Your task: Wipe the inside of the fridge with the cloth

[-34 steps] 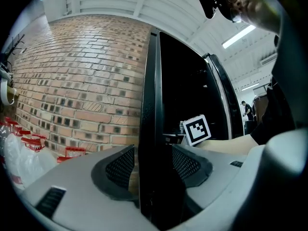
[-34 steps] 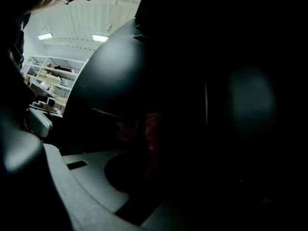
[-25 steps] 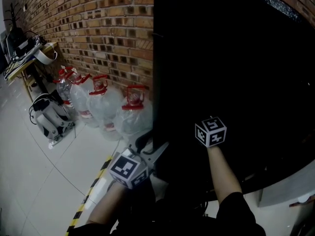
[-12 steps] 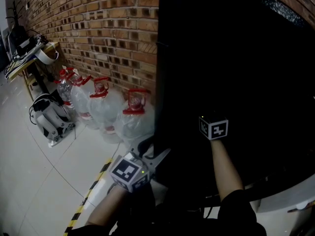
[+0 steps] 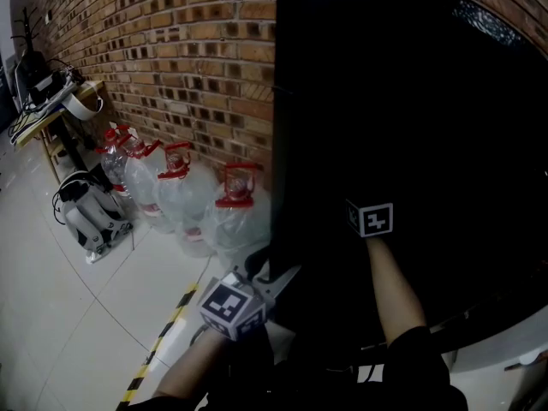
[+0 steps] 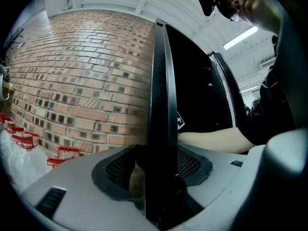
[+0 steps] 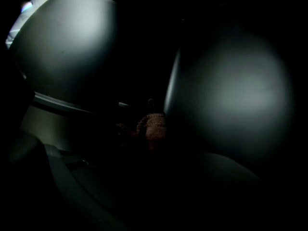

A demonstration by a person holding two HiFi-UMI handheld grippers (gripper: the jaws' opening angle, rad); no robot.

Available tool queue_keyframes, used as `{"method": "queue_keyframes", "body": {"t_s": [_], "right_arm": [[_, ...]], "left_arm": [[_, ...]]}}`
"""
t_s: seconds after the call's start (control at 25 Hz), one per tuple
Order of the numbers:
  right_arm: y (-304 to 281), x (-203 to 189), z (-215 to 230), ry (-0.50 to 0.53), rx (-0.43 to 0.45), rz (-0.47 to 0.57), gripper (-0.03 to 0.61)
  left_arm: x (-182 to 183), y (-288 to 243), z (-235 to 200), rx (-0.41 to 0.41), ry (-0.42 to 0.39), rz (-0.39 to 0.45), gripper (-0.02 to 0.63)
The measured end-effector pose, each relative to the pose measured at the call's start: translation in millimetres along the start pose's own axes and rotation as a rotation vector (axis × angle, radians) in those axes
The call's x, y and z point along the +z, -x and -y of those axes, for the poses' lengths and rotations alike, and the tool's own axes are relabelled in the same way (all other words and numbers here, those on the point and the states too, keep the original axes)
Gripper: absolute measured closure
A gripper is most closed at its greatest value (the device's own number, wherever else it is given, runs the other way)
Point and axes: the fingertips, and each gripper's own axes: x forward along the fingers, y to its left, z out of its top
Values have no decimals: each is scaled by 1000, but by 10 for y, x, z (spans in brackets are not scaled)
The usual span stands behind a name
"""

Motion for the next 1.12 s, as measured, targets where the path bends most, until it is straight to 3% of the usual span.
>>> {"method": "queue_keyframes", "body": {"t_s": [0.44, 0.6, 0.76, 0.96, 1.12], "right_arm": [[-16, -24, 132, -8, -67, -31, 503], [153, -112, 40, -22, -47, -27, 503], [559, -92, -216, -40, 58, 46, 503], [1132, 85, -702, -20, 281, 145, 503], [1558, 104, -1153, 106, 444, 187, 503]], "left_arm": [[39, -20, 9, 3, 24, -10, 371], [-1, 28, 8, -12, 10, -42, 370], [-60, 119, 67, -48, 15, -90, 368], [-27, 222, 130, -49, 22, -75, 362], [-9, 293, 156, -30, 26, -63, 362]]}}
